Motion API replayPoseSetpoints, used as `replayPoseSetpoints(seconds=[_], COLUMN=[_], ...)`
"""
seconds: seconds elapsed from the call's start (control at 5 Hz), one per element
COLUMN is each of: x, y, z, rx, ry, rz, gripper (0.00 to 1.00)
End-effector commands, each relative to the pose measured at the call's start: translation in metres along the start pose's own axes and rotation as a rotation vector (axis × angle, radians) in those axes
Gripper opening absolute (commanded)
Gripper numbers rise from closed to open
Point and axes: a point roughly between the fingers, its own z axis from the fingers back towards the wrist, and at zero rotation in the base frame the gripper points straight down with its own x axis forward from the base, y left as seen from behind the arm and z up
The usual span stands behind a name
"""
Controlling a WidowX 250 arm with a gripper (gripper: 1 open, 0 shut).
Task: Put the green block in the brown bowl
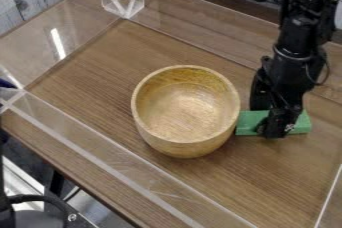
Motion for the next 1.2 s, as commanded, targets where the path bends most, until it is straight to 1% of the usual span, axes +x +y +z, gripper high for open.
replayPoseSetpoints(seconds=[0.0,0.2,0.4,0.8,1.0], x=[0.0,-0.006,-0.006,-0.018,-0.025], y=[0.011,0.017,0.019,0.025,0.028], z=[0.029,0.028,0.027,0.04,0.049], rx=[0.049,0.047,0.048,0.066,0.084], ry=[-0.074,-0.07,-0.07,-0.081,-0.087], rz=[0.039,0.072,0.085,0.133,0.164], gripper=[1.0,1.0,0.0,0.0,0.0])
